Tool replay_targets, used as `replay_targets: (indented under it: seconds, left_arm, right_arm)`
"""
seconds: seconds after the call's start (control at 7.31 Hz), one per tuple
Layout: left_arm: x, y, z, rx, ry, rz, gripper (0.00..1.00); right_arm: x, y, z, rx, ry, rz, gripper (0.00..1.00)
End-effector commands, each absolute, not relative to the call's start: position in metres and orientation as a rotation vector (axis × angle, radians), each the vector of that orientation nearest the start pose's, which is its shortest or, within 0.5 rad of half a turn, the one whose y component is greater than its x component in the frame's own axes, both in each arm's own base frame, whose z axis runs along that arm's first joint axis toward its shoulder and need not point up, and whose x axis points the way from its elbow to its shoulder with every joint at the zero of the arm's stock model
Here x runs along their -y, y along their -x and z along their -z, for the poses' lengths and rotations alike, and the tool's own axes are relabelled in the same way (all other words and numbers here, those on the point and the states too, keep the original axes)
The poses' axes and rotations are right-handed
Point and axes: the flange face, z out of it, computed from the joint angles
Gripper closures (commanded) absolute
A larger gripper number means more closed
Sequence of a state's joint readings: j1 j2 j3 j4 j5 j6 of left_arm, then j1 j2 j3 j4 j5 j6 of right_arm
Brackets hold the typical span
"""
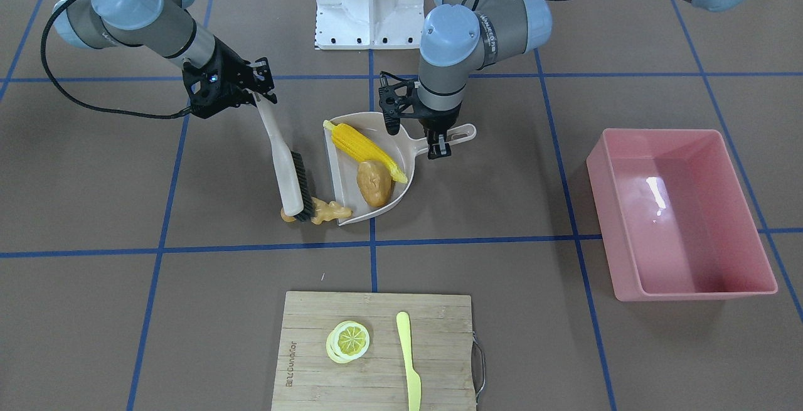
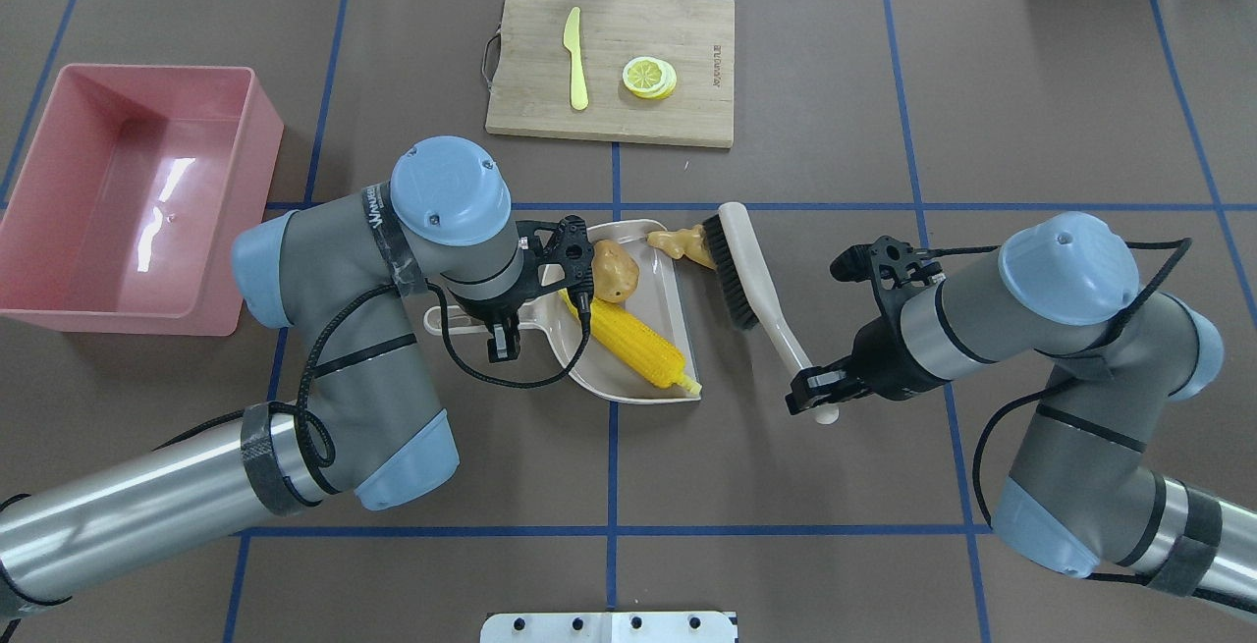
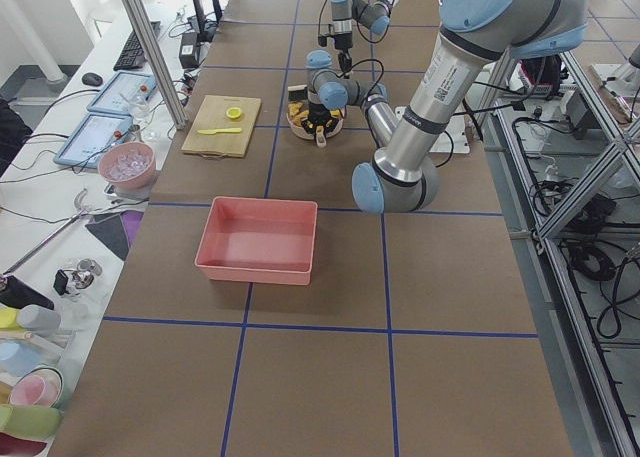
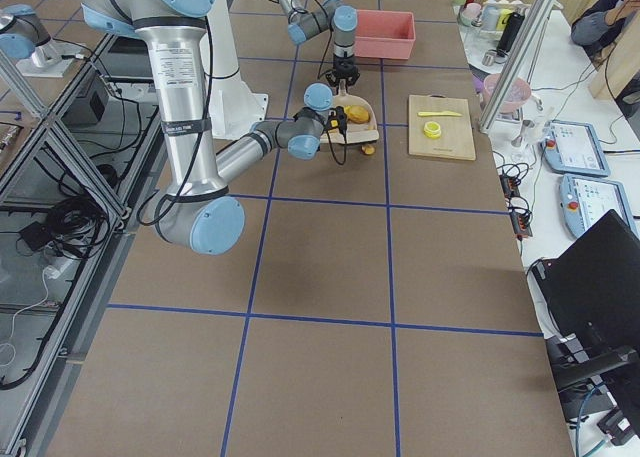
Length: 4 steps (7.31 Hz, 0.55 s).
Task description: Sweep and dump trash into bin
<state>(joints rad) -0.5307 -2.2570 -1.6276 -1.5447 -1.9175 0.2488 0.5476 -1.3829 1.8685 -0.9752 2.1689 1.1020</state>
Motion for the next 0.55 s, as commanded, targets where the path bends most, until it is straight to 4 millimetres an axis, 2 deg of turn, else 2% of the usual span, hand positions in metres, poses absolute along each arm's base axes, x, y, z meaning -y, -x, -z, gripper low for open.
replay_targets:
  seconds: [0.0, 0.27, 0.41]
  left_arm:
    - [0.437, -0.548, -0.233, -0.628, -0.569, -1.341, 1.0]
    - [0.438, -0.547, -0.232, -0.628, -0.571, -1.34, 1.0]
    - [0.438, -0.547, -0.232, -0.628, -0.571, -1.34, 1.0]
  right_arm:
    - [0.347, 0.443, -0.334, 1.177, -0.031, 0.249, 1.0]
    - [0.348, 0.453, -0.307, 1.181, 0.01, 0.195, 1.0]
    - [0.347, 0.45, -0.3, 1.192, 0.016, 0.184, 1.0]
